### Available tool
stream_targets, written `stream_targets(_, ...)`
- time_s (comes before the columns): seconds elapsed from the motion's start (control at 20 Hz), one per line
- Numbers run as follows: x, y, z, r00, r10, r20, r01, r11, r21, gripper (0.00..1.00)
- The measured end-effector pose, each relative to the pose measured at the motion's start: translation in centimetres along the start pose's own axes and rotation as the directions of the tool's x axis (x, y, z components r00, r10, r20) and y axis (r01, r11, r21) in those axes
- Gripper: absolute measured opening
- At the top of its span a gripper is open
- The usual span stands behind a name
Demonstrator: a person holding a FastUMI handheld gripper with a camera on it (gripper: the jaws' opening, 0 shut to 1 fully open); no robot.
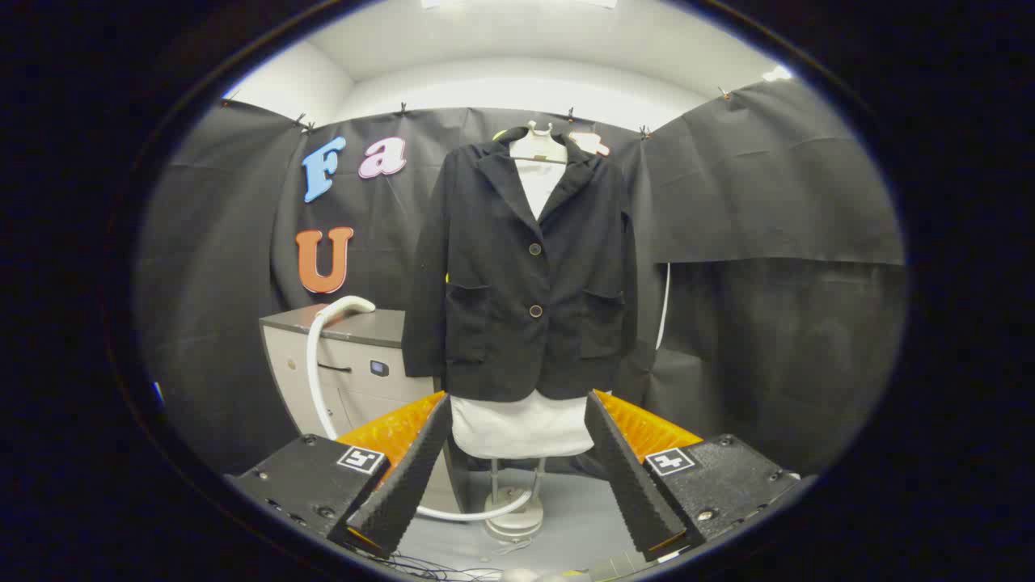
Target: Iron the clothes twice with a garment steamer, once on the left side and once on the right side.
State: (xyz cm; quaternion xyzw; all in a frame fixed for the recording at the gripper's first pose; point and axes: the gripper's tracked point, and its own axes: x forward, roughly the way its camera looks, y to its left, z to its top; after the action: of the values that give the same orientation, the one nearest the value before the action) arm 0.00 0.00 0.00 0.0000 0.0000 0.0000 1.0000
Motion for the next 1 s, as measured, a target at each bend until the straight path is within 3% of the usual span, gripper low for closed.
stream_targets(1.0, -0.1, 1.2, -0.1, 1.000, 0.003, -0.015, -0.003, 1.000, 0.003, 1.00)
